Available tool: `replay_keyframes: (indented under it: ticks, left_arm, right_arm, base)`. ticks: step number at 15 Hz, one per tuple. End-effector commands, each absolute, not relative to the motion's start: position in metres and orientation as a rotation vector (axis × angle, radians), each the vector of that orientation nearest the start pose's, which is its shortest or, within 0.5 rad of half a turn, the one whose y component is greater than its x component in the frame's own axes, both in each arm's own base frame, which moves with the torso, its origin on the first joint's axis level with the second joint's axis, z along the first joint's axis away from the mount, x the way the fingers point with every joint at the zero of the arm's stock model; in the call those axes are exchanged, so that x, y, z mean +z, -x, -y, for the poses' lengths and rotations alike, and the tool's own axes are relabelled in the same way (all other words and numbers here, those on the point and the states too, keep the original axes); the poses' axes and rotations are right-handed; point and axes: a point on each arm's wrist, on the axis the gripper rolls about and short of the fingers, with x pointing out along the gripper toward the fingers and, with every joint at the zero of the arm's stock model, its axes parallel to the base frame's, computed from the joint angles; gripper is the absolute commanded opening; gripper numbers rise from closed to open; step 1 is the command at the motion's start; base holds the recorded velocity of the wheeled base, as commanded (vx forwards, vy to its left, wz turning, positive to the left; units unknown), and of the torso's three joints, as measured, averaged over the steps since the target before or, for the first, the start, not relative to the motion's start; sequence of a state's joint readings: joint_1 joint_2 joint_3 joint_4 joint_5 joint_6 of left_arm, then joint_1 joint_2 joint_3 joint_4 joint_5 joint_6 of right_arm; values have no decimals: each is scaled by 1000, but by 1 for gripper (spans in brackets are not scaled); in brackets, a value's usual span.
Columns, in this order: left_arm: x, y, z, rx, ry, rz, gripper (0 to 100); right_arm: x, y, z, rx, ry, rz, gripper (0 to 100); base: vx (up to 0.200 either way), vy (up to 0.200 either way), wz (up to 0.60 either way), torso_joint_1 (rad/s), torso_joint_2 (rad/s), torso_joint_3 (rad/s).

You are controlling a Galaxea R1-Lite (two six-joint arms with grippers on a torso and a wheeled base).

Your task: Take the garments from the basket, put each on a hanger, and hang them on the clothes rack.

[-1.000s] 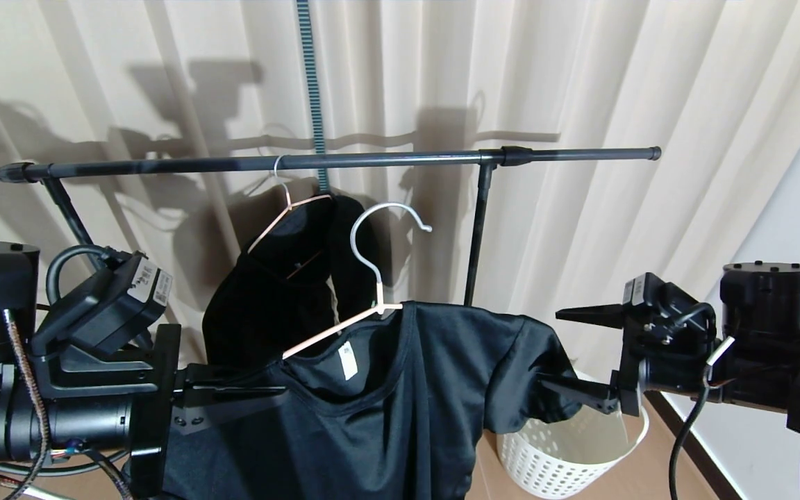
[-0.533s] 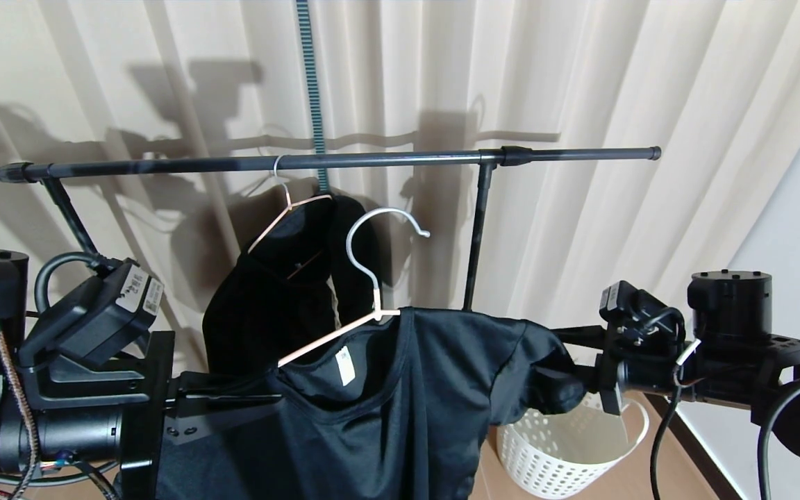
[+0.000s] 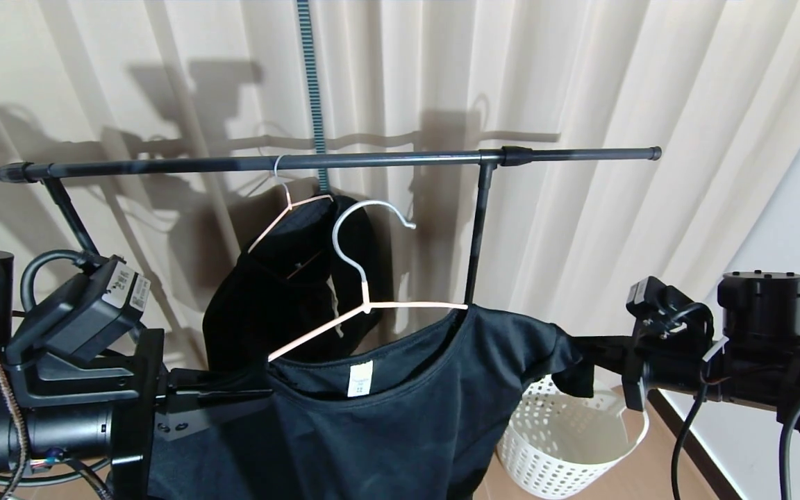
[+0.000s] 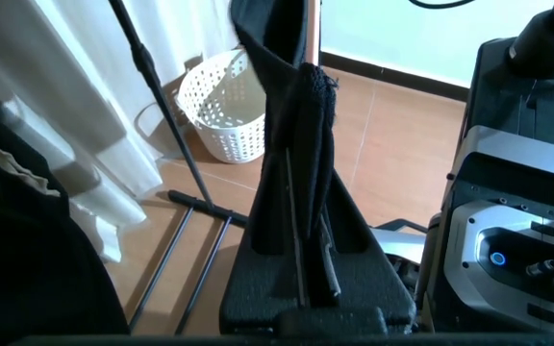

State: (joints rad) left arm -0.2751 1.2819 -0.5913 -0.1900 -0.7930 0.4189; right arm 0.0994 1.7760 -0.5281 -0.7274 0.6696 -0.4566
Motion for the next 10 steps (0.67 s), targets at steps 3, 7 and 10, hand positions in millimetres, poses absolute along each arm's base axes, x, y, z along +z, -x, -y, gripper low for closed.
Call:
replay_keyframes:
  ticks: [3,7,10]
  left_arm:
    - [190,-166,61,-1111,-225,-275,0]
    - [189,-170,56,-1077,-215,-287,0]
    - [188,-176,52,-1043,-185,-312,0]
  right_arm:
    - [100,-272,-32,819,262,-348,0]
    - [97,-268,-34,835,267,-350,0]
    - [94,-258,-43,889,301,-345,100]
  base:
    - [0,0,0,0,0,0]
    - [0,0,0,0,0,0]
    - [0,0,0,0,0,0]
